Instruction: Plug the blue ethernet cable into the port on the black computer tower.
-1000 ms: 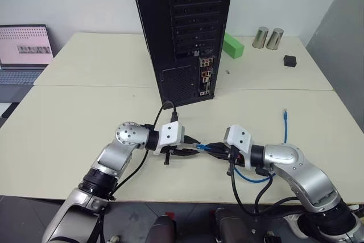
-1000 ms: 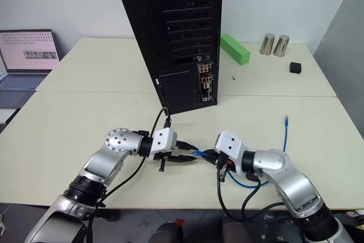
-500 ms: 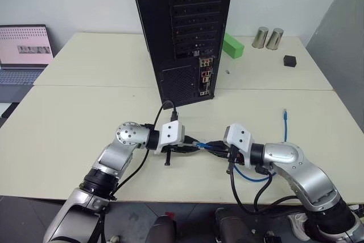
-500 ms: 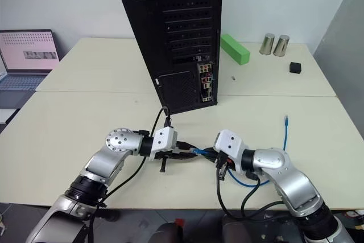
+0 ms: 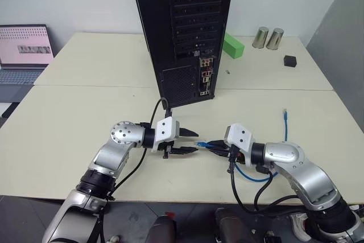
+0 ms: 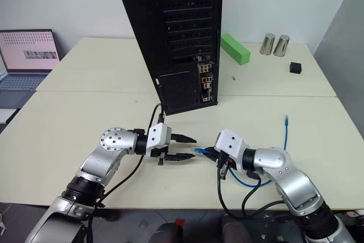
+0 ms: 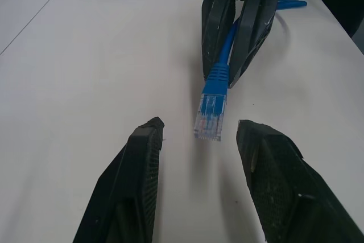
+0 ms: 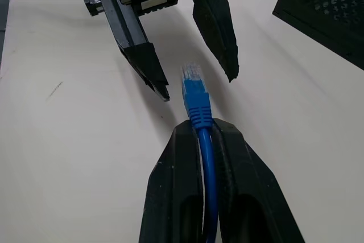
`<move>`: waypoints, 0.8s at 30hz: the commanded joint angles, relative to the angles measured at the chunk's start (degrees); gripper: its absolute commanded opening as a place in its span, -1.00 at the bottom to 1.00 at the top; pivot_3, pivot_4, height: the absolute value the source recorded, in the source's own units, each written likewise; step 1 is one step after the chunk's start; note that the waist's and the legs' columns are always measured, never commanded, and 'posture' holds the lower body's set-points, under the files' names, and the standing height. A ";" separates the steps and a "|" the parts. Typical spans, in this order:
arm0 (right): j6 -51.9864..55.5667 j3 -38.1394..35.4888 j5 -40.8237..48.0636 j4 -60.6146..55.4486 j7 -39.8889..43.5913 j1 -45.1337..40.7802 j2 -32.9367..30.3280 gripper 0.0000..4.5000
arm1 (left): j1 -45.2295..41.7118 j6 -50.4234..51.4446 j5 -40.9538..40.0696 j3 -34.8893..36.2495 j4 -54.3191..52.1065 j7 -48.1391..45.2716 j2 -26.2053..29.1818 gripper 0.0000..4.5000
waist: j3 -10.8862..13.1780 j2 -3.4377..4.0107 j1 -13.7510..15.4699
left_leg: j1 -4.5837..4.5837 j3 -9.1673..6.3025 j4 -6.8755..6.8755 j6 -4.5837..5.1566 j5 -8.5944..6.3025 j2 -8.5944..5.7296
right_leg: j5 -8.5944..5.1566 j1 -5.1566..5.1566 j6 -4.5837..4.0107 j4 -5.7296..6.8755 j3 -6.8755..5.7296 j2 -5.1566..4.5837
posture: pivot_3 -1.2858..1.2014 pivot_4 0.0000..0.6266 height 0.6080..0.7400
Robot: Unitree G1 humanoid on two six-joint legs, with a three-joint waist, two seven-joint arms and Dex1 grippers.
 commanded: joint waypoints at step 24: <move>-1.39 -3.98 2.79 -3.55 6.67 -0.92 -5.83 -0.16 | 1.12 -12.60 2.83 0.76 -0.19 1.24 -1.19 -0.88 | 0.00 0.00 0.06 | 0.00 0.00 0.01 0.00 0.00 0.00 | 0.00 0.00 0.00 -0.01 0.00 -0.01 | 0.03 -0.52 1.00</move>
